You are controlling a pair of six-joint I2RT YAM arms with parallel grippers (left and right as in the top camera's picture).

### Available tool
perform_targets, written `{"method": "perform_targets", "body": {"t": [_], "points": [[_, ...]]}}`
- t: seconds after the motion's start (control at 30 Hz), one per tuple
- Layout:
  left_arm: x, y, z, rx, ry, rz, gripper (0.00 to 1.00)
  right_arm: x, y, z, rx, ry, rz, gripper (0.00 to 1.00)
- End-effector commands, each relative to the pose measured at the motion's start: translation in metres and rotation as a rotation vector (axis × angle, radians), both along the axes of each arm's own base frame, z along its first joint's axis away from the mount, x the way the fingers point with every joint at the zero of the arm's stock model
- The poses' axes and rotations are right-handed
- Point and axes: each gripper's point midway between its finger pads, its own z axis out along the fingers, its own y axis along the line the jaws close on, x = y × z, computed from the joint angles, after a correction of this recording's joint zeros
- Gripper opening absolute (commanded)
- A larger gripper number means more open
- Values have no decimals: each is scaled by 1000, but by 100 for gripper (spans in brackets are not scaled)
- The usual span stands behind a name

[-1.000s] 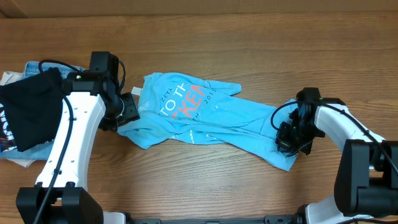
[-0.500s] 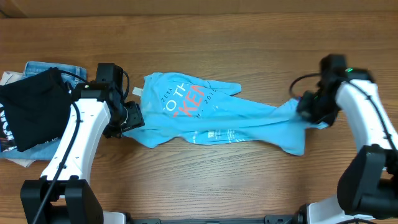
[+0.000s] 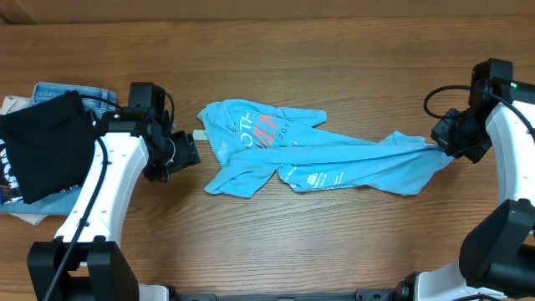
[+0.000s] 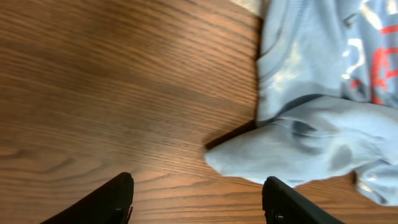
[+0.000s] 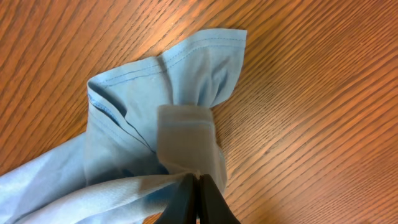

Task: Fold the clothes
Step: 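Move the left gripper to the shirt's left end and grasp it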

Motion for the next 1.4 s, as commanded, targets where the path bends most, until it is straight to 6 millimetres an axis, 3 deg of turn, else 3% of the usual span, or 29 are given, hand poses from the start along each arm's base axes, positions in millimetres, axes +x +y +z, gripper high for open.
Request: {"method": "perform_targets", "body": {"t": [0.0,0.13,0.43,0.6,0.87,1.03,1.17,1.3,1.37], "points": [[0,-12,-1,-49,-4,-39,69,0,3,1,-7,-5,4,4],[-2,-21,-8,-45,-8,-92,68,-1,3,-1,-6,-1,4,4],[-17,-56,-48,-82,-49,-301,68,-1,4,-1,-6,-1,5,4],[-14,-70,-65,-70,-134,-423,66,-1,3,-1,-6,-1,4,4],[-13,-73,-76,-71,-179,-454,57,-1,3,-1,-6,-1,8,4],[-24,-94,-73,-162,-173,-543,54,-1,3,-1,-6,-1,8,4],[-27,-94,-75,-138,-165,-568,49,-1,3,-1,-6,-1,8,4],[-27,-94,-75,-139,-165,-568,33,-1,3,-1,-6,-1,8,4],[-27,-94,-75,-139,-165,-567,12,-1,3,-1,-6,-1,8,4]]}}
